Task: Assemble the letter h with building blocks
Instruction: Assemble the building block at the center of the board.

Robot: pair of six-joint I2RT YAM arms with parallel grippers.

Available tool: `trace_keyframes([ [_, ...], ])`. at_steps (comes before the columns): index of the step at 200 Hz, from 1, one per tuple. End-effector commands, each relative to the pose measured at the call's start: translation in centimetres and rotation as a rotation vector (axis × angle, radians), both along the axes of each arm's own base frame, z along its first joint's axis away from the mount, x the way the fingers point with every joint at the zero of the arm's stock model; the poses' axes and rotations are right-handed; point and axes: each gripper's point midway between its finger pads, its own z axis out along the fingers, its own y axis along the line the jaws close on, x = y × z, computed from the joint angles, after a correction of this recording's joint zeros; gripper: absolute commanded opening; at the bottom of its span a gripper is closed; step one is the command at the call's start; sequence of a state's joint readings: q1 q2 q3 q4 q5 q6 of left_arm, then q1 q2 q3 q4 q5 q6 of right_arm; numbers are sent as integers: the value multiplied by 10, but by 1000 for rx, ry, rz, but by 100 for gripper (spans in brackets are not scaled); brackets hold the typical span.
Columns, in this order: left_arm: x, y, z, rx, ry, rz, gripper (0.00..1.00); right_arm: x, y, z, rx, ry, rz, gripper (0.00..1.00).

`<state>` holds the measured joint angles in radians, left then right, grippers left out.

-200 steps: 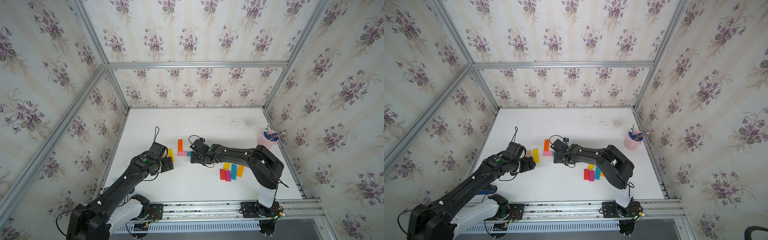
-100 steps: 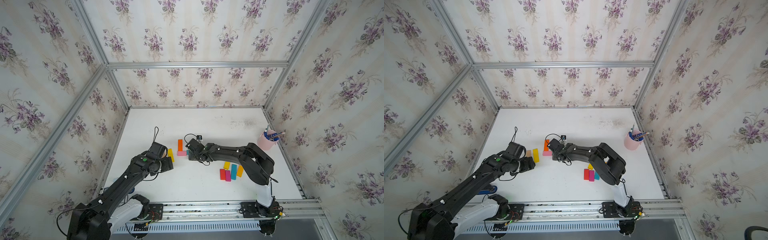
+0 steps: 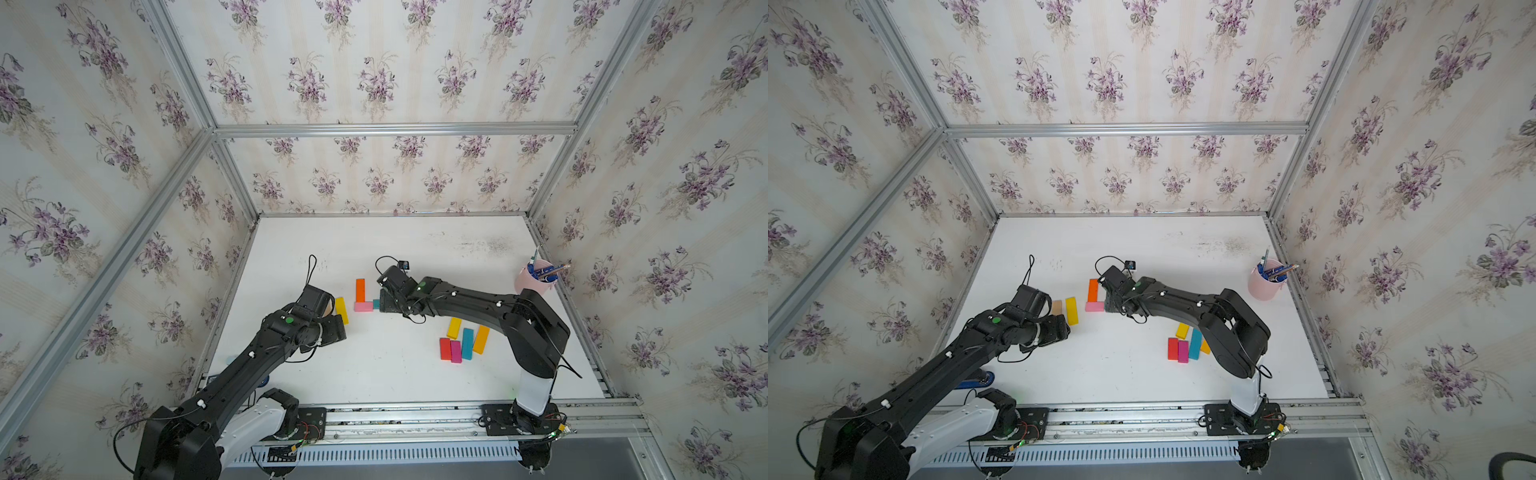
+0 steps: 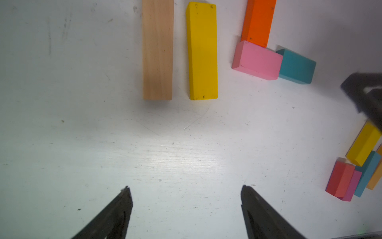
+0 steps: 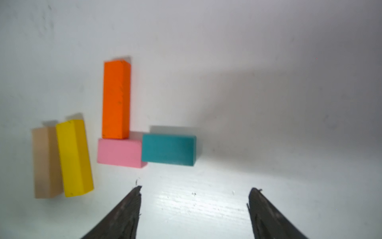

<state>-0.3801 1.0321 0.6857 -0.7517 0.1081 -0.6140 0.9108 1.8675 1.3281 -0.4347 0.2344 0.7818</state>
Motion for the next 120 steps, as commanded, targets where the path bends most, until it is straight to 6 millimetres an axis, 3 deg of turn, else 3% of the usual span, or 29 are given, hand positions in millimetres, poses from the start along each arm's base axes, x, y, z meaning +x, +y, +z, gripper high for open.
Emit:
trace_keyframes([
  [1,4,-3,6,-16,-27,-5,85,21,-2,4,-42,4,14,82],
  [25,4,-1,8,-17,-36,0,85,47,-5,-27,-123,69,10,82],
  [46,3,-1,7,-14,-30,-5,85,60,-4,-41,-159,76,27,82],
  [120,5,3,4,-28,-19,24,85,52,-1,-71,-207,151,104,81],
])
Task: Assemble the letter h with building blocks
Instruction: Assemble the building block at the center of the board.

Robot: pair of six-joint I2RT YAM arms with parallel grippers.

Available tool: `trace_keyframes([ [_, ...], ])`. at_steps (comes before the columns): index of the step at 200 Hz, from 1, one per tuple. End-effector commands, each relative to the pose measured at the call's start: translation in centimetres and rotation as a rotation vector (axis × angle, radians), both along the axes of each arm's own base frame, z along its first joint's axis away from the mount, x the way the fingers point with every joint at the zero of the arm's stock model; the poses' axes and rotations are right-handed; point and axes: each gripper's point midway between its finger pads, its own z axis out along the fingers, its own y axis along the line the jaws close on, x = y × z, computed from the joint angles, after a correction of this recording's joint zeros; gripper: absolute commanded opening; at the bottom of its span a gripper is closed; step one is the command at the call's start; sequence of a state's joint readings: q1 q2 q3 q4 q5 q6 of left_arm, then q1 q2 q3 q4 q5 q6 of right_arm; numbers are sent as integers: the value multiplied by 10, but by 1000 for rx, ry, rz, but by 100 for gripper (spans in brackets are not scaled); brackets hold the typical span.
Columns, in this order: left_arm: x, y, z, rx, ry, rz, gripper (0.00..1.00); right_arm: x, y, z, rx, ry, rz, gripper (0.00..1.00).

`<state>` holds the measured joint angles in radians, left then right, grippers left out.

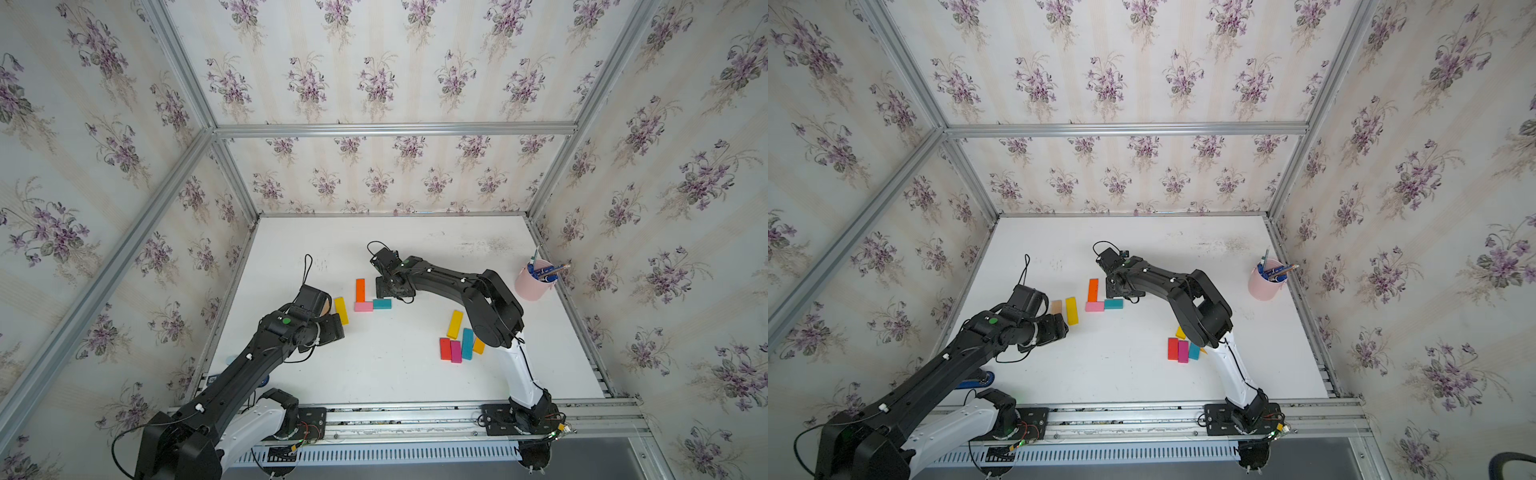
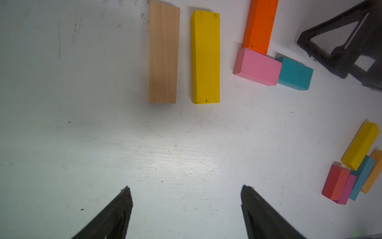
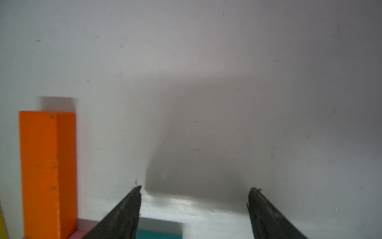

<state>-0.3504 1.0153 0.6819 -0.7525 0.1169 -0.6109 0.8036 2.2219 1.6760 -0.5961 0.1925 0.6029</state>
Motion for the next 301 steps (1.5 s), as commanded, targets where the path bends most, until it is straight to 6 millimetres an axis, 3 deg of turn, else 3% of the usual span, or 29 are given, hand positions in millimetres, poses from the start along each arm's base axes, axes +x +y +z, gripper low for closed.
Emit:
trace_keyframes([
  [1,4,-2,2,-17,-12,0,85,-9,-3,-9,-30,44,32,81],
  [64,6,-2,1,-29,-4,8,85,-19,7,-11,-33,41,82,81],
  [261,5,-4,-8,-38,18,6,84,-26,4,-8,-39,20,83,81],
  [284,5,-5,-8,-41,17,4,84,-16,1,4,-43,-8,44,81],
  [301,5,-5,-7,-43,16,4,84,-7,4,25,17,-33,13,82],
])
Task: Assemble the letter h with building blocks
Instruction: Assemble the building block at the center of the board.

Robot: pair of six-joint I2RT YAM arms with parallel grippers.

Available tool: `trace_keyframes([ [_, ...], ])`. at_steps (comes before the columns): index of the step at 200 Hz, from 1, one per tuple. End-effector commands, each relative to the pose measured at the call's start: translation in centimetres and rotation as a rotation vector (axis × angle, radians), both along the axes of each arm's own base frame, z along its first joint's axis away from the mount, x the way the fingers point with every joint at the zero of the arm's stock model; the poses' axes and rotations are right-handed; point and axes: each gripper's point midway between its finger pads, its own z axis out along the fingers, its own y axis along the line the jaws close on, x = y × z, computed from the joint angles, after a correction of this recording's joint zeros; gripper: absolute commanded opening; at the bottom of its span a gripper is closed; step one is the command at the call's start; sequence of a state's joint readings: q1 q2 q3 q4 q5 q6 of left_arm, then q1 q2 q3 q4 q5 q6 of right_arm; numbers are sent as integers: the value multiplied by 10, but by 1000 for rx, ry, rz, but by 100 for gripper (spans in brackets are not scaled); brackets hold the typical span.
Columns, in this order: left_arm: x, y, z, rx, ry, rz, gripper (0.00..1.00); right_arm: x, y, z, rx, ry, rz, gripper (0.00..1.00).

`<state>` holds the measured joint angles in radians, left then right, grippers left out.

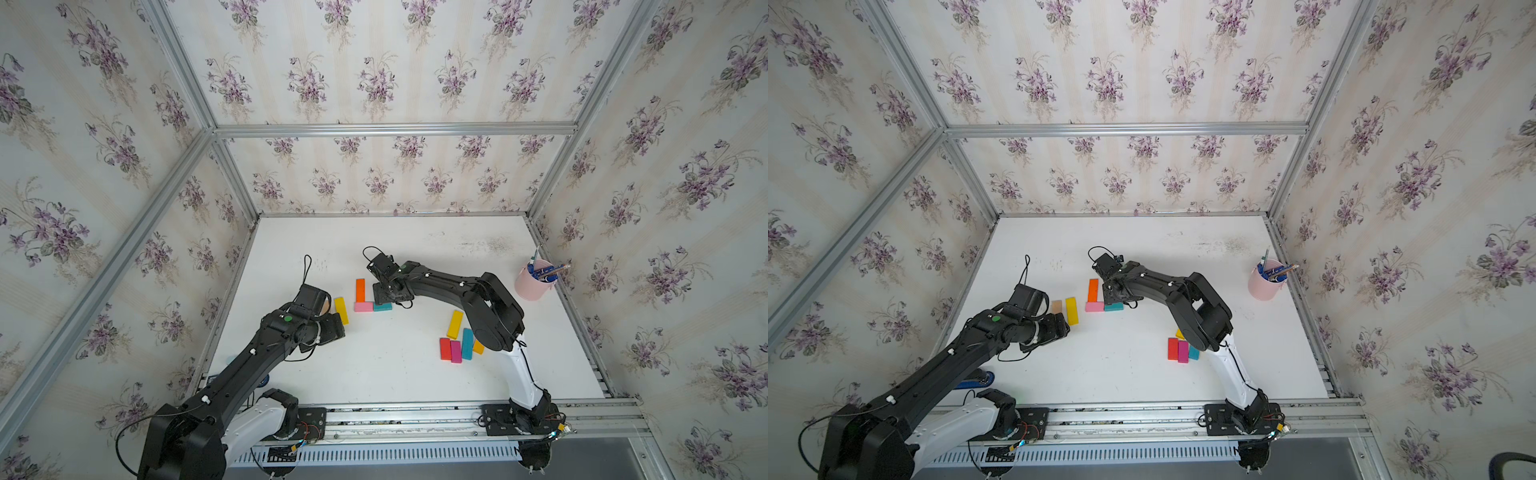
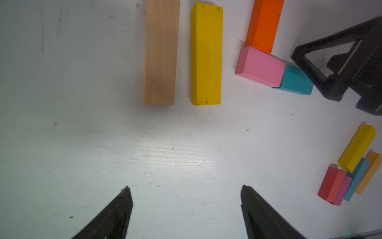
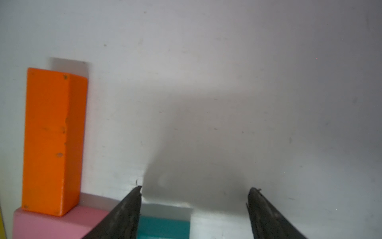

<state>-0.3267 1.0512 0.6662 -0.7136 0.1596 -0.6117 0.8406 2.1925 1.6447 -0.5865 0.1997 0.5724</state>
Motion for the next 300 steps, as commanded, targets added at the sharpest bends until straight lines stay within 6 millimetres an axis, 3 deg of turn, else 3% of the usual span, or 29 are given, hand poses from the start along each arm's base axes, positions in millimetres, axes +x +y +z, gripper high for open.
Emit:
trace_keyframes([
  [1,2,-2,2,-10,-10,-5,84,8,-5,21,33,-21,-51,82],
  [25,1,-2,5,-14,-13,-4,84,15,-7,56,152,-65,-105,84],
  [45,1,-2,8,-17,-23,-7,85,7,-1,73,304,-60,-103,86],
  [87,1,-2,8,-15,-23,-8,85,-29,16,50,534,106,-78,85],
  [125,0,-2,8,-17,-22,-10,85,-40,15,35,576,150,-98,83],
  [221,3,-3,9,-16,-18,-10,85,-42,20,21,569,178,-79,82],
  [300,4,-4,9,-15,-17,-12,85,-45,23,26,585,182,-66,81],
])
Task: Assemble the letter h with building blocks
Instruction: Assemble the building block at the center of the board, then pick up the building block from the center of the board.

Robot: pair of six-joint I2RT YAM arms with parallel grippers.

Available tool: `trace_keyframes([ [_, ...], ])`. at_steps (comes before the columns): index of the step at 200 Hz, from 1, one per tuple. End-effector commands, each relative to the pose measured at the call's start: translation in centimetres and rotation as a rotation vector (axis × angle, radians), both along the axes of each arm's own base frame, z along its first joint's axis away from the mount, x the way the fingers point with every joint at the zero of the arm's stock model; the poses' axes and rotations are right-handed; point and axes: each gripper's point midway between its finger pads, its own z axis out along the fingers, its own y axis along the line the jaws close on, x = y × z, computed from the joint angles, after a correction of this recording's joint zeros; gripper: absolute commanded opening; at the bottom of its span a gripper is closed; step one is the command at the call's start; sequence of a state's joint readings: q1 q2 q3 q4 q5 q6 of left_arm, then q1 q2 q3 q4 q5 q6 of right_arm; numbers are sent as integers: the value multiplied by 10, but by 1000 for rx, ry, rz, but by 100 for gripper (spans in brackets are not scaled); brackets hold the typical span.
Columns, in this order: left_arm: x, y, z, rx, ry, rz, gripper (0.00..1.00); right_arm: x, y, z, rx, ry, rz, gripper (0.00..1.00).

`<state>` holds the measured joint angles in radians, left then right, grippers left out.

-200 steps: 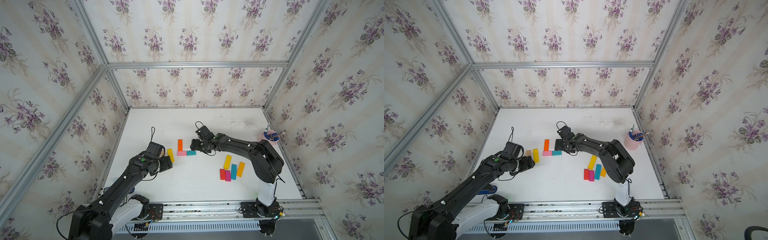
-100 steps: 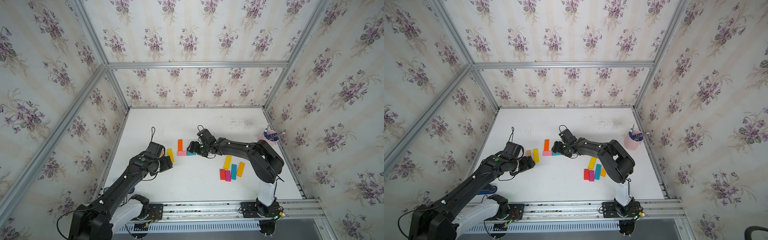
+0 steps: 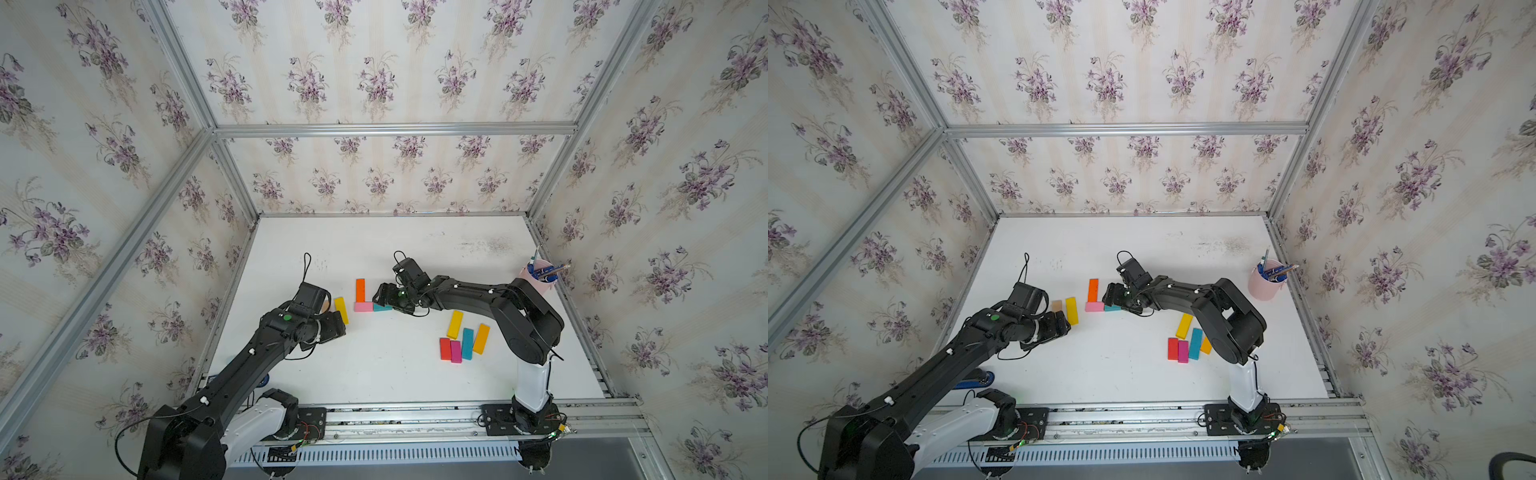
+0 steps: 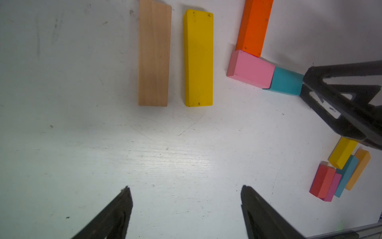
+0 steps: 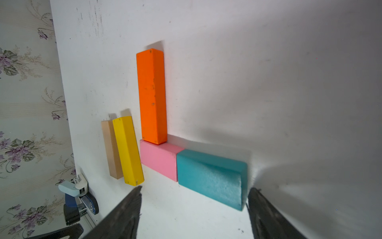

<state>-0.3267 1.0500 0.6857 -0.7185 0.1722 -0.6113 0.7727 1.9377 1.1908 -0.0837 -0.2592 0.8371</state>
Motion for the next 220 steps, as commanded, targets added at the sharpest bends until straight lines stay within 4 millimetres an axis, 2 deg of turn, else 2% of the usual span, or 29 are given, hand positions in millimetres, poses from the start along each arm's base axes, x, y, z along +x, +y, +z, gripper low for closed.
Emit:
trace_keyframes([
  [1,1,0,2,1,-6,-6,85,-2,4,3,12,-6,14,81],
  [150,-2,2,-3,8,2,-6,85,-4,3,4,3,-14,16,80],
  [174,-1,1,-3,3,-1,-7,85,2,-3,14,-42,-52,5,81],
  [200,5,-2,4,2,-8,-16,85,12,-17,39,-102,-130,-36,81],
  [220,14,-4,11,2,-20,-17,85,13,-34,56,-149,-175,-67,81],
])
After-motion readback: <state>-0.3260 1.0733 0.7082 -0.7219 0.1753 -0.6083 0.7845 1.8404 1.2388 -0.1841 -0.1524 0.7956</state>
